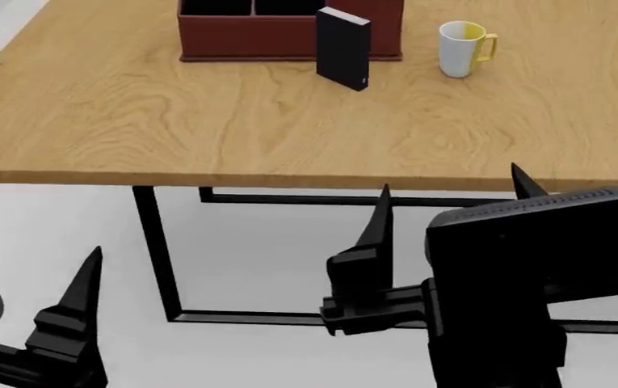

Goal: Pick up the book and place it in the front compartment of the caddy.

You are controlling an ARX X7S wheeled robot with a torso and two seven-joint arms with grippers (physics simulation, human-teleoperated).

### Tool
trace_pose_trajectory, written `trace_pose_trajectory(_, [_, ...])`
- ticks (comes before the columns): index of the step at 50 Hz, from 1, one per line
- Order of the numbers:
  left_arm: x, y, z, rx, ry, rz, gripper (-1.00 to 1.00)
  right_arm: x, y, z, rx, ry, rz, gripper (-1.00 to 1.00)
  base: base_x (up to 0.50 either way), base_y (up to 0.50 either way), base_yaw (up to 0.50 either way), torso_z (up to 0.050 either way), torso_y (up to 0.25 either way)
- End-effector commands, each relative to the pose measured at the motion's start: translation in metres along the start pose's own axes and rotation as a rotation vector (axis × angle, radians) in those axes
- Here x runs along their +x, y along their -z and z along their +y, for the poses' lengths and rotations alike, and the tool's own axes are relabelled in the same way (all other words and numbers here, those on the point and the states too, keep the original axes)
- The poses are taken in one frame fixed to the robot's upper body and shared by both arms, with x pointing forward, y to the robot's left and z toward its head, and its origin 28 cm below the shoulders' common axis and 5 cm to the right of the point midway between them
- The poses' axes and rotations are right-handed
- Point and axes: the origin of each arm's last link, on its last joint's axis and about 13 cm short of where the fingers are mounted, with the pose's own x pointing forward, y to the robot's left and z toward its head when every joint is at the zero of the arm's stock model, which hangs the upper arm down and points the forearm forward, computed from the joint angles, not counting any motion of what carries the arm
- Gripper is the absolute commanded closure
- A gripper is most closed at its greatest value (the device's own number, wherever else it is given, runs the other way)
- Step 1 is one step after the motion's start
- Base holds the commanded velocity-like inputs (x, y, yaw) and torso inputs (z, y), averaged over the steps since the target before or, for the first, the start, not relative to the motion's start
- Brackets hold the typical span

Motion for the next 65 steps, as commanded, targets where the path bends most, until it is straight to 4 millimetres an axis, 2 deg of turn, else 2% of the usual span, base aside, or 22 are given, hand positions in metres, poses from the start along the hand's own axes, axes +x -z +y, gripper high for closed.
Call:
trace_pose_trajectory(1, [-0.0008, -0.001, -0.0003, -0.005, 0.007, -0.004, -1.0, -0.0001, 0.0004, 0.001, 0.005, -0.003, 0.002, -1.0, 0.0, 0.29, 0.0, 0.0, 0.0])
trace_pose_trajectory(14, [-0.0017, -0.0012, -0.0007, -0.006, 0.005, -0.011, -1.0, -0.0007, -0.0007, 0.001, 0.074, -0.029, 0.006, -1.0, 0.02, 0.07, 0.0, 0.0, 0.0])
trace_pose_trajectory(65, [-0.005, -0.0037, 0.0005, -0.009, -0.007, -0.032, -1.0, 0.0048, -0.0019, 0.0027, 0.06, -0.064, 0.017, -1.0, 0.5, 0.0, 0.0, 0.0, 0.001])
